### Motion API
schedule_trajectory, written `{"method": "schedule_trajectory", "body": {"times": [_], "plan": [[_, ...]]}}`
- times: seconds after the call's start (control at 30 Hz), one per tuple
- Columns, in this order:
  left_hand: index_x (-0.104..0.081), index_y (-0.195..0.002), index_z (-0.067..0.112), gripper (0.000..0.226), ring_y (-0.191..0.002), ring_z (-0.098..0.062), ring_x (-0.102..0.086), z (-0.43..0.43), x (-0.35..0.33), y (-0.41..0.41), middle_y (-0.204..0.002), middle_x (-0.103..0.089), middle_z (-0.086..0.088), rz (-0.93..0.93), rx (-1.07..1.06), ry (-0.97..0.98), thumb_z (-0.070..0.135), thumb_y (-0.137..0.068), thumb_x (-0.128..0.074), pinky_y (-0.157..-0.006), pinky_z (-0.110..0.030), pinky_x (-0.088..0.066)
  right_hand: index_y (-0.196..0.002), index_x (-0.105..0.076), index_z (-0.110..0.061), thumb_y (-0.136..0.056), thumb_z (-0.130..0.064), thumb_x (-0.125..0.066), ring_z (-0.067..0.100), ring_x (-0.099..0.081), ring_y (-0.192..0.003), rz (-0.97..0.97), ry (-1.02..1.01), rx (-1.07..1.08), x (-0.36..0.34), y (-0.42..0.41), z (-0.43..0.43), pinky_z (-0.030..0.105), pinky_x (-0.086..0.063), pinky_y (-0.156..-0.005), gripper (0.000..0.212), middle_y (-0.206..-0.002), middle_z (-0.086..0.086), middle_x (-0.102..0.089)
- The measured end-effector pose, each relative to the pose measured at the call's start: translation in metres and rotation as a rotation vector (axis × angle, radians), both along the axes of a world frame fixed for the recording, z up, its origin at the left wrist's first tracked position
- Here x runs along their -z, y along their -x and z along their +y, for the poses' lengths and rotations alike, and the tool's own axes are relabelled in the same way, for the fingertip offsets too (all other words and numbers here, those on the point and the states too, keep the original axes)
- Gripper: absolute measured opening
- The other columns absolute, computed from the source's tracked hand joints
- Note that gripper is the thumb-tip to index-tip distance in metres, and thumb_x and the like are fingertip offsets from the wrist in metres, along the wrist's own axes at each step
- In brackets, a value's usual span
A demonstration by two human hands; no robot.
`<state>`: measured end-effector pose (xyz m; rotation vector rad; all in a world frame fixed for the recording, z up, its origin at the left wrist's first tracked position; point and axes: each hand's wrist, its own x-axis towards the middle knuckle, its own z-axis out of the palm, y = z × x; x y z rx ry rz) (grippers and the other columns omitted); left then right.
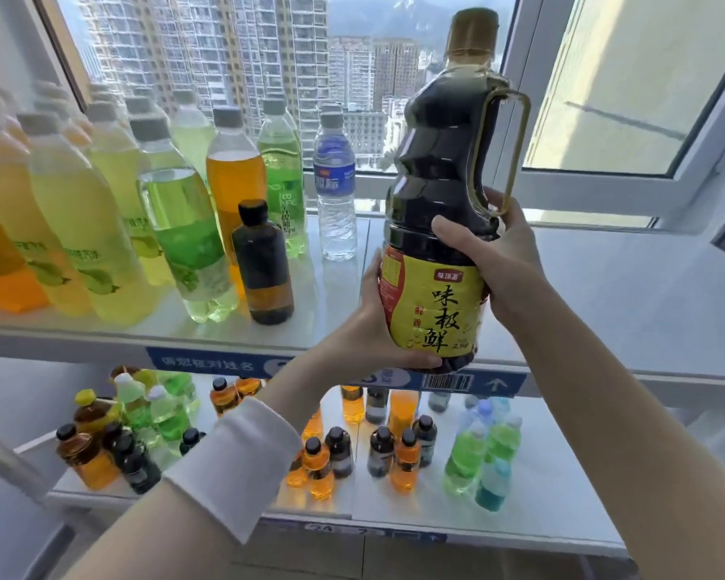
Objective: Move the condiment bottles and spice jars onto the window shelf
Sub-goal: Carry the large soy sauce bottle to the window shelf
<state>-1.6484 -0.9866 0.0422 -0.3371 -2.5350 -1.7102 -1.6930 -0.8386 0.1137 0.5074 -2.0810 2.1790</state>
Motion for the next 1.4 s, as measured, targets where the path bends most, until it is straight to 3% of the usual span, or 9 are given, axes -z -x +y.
{"method": "schedule_trajectory", "body": {"times": [0.23,0.37,0.57,0.97,1.03,1.17,1.27,1.33,1.4], "plan": [[0.024,-0.141,0.02,0.133,-0.121,-0.003,-0.045,-0.017,0.017,0.028,-0.138,-0.036,0.001,0.0,0.013,0.003,0.01,-0.063,-0.083,-0.097,-0.013,-0.042,-0.119,-0.047,-0.028,-0.038,-0.046,-0.081,0.011,-0.065,-0.099,0.043,-0.043,0.024,0.018,0.027,-0.014,0.035,-0.053,-0.09,0.09,-0.114,-0.002,-0.063],[0.024,-0.141,0.017,0.134,-0.126,-0.005,-0.041,-0.022,0.024,0.038,-0.142,-0.033,-0.002,0.019,0.003,0.032,0.013,-0.062,-0.084,-0.101,-0.017,-0.039,-0.123,-0.046,-0.024,-0.039,-0.046,-0.08,0.008,-0.065,-0.099,0.074,-0.061,0.036,0.026,0.035,-0.019,0.031,-0.053,-0.089,0.093,-0.113,-0.007,-0.062],[0.023,-0.14,0.012,0.134,-0.121,0.0,-0.037,-0.029,0.03,0.047,-0.133,-0.03,0.005,0.069,-0.017,0.087,0.012,-0.06,-0.085,-0.09,0.003,-0.031,-0.125,-0.045,-0.021,-0.042,-0.043,-0.081,0.006,-0.064,-0.099,0.116,-0.052,0.022,0.032,0.044,-0.024,0.029,-0.054,-0.088,0.093,-0.114,-0.005,-0.062],[0.023,-0.139,0.011,0.133,-0.127,-0.007,-0.034,-0.032,0.033,0.053,-0.144,-0.024,-0.008,0.111,-0.035,0.16,0.013,-0.06,-0.084,-0.091,0.002,-0.032,-0.123,-0.039,-0.022,-0.051,-0.036,-0.08,0.012,-0.061,-0.109,0.211,-0.024,-0.045,0.044,0.046,-0.028,0.028,-0.052,-0.091,0.084,-0.121,0.001,-0.057],[0.026,-0.139,0.015,0.134,-0.13,-0.009,-0.034,-0.034,0.03,0.05,-0.148,-0.022,-0.008,0.071,-0.023,0.165,0.019,-0.062,-0.083,-0.099,-0.009,-0.035,-0.126,-0.035,-0.026,-0.053,-0.038,-0.078,0.009,-0.058,-0.112,0.204,-0.049,-0.065,0.044,0.045,-0.026,0.025,-0.051,-0.091,0.086,-0.124,-0.003,-0.054],[0.02,-0.143,0.027,0.121,-0.135,-0.005,-0.025,-0.033,0.022,0.04,-0.156,-0.009,0.001,-0.025,-0.02,-0.188,0.053,-0.065,-0.069,-0.111,-0.03,-0.029,-0.137,-0.024,-0.03,-0.066,-0.055,-0.067,-0.009,-0.05,-0.114,0.134,-0.076,-0.108,0.051,0.042,-0.021,0.02,-0.044,-0.096,0.087,-0.13,-0.019,-0.046],[0.004,-0.145,0.035,0.125,-0.131,0.002,-0.021,-0.026,0.019,0.035,-0.155,-0.011,0.008,0.016,-0.157,-0.488,0.09,-0.045,-0.049,-0.102,-0.018,-0.023,-0.147,-0.01,-0.036,-0.049,-0.095,-0.041,0.004,-0.028,-0.136,-0.028,-0.023,-0.067,0.073,0.036,-0.013,0.039,-0.024,-0.114,0.118,-0.152,-0.015,-0.023],[0.0,-0.144,0.039,0.121,-0.128,0.002,-0.023,-0.02,0.021,0.036,-0.153,-0.016,0.009,0.025,-0.197,-0.514,0.093,-0.044,-0.043,-0.097,-0.016,-0.024,-0.147,-0.009,-0.039,-0.045,-0.098,-0.035,0.009,-0.018,-0.142,-0.097,0.006,-0.068,0.091,0.034,-0.009,0.046,-0.015,-0.117,0.12,-0.156,-0.012,-0.015],[-0.003,-0.144,0.04,0.109,-0.128,0.001,-0.027,-0.015,0.025,0.036,-0.147,-0.023,0.012,0.01,-0.204,-0.473,0.092,-0.053,-0.036,-0.101,-0.017,-0.027,-0.147,-0.011,-0.038,-0.054,-0.094,-0.031,0.01,-0.016,-0.143,-0.141,0.016,-0.087,0.104,0.032,-0.01,0.039,-0.018,-0.117,0.11,-0.156,-0.01,-0.016]]}}
